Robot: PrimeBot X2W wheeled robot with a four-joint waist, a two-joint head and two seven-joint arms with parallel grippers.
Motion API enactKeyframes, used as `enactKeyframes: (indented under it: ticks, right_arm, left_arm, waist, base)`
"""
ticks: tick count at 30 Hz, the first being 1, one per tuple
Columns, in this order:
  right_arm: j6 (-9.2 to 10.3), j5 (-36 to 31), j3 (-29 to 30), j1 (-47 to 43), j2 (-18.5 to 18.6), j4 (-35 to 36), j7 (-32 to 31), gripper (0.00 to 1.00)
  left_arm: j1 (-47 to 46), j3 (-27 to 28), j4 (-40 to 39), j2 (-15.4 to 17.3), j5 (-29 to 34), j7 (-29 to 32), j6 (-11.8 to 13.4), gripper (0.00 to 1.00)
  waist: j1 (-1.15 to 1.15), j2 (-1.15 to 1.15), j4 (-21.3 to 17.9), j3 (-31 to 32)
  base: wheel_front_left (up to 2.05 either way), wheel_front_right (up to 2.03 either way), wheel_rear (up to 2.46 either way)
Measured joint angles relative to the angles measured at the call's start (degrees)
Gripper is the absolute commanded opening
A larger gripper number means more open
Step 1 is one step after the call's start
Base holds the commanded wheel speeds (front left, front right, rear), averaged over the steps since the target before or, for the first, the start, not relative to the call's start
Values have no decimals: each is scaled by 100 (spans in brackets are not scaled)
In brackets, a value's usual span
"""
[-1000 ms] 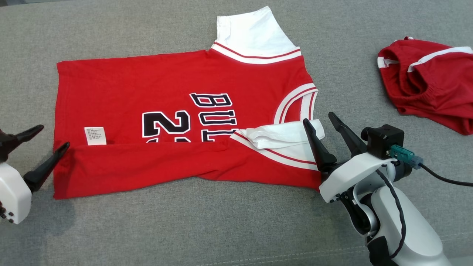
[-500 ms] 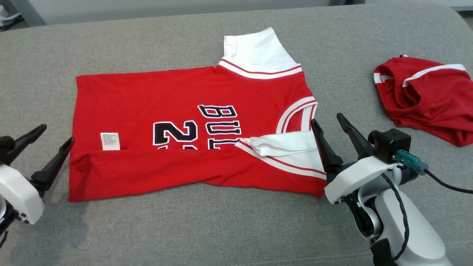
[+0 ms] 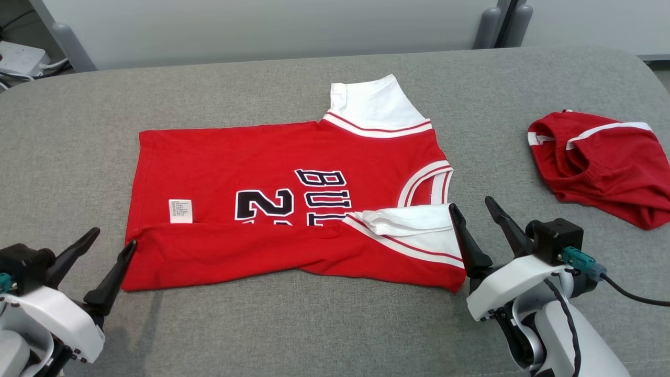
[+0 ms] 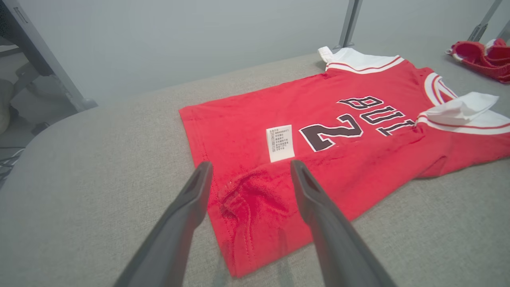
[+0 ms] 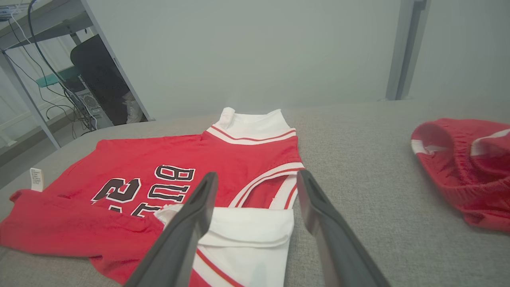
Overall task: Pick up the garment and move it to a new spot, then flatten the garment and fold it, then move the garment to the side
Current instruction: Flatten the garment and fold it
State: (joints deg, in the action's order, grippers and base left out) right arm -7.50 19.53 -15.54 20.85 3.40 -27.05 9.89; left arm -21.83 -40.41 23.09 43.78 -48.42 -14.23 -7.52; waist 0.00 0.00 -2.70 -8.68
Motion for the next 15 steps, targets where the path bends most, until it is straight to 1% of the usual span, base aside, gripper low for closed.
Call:
enactKeyframes:
  ticks: [6, 11, 15]
  right_arm:
    - [0, -94, 10, -173, -2, 10, 113, 100]
    - [0, -142, 11, -297, -4, 36, 193, 100]
    - [0, -131, -16, -465, -8, 36, 234, 100]
  left_arm:
    - [647, 581, -26, -357, 160, 0, 0, 100]
    - [1007, 1135, -67, -671, 247, 0, 1, 100]
    - [1245, 1370, -82, -842, 368, 0, 1, 100]
  waist:
    - [0, 0, 29, 52]
    - [0, 0, 8, 43]
    - [0, 0, -23, 22]
  base:
    - [0, 0, 0]
    - [0, 0, 0]
    - [0, 0, 0]
